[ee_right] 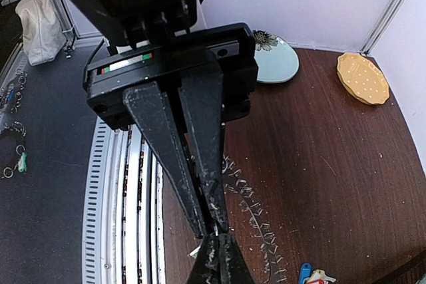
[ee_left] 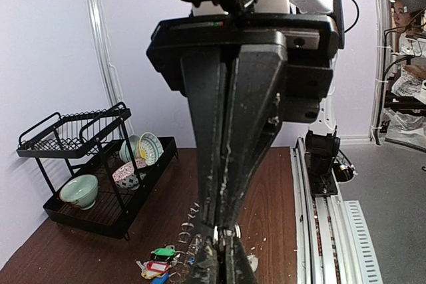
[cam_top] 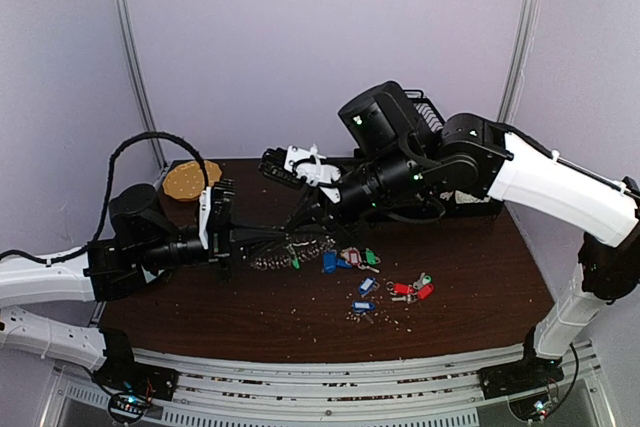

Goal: Put the keys on the keyring
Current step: Pass from the left arm to the right

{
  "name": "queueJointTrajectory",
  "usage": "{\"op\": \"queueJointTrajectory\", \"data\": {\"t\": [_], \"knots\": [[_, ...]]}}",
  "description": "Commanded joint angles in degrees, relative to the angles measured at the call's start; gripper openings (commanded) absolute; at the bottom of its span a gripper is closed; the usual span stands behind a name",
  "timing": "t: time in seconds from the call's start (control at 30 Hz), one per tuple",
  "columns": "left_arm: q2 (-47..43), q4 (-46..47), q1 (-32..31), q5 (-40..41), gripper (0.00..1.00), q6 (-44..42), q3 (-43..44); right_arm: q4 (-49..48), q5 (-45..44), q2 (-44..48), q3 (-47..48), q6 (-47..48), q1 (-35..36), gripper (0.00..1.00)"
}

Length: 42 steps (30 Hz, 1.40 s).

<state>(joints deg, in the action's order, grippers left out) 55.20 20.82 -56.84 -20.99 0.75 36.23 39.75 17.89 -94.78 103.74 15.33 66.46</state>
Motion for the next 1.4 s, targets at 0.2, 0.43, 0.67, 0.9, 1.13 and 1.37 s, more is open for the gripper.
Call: {"op": "queueJointTrajectory", "data": {"t": [0.2, 0.43, 0.67, 0.9, 1.13, 1.37], "knots": [[-1.17, 4.33, 0.06, 0.19, 0.0, -0.99, 1.87, 2.73, -0.01, -1.54, 1.82, -0.04, 0.14, 0.17], [-1.41, 3.62, 0.06, 0.36, 0.0, -1.11, 1.83, 0.42, 1.18, -0.31, 0.97, -0.22, 0.12, 0.0], [-2.99, -0.34, 0.06, 12.78, 0.46, -2.06, 2.22, -1.23, -6.35, -1.44, 2.21, -9.62, -0.16, 0.0], [-13.19, -1.86, -0.15, 20.66, 0.31, -4.48, -2.98, 2.2, -15.7, -6.12, 8.71, -25.09, -0.71, 0.0], [-6.23, -2.76, -3.62, 19.54, 0.21, -4.38, -3.56, 1.55, -17.56, -7.07, 10.86, -29.66, -0.84, 0.0], [-1.14, 2.81, -3.72, 22.6, 0.47, -5.5, -5.37, -0.59, -16.12, -6.84, 10.34, -31.41, -0.86, 0.0]]}}
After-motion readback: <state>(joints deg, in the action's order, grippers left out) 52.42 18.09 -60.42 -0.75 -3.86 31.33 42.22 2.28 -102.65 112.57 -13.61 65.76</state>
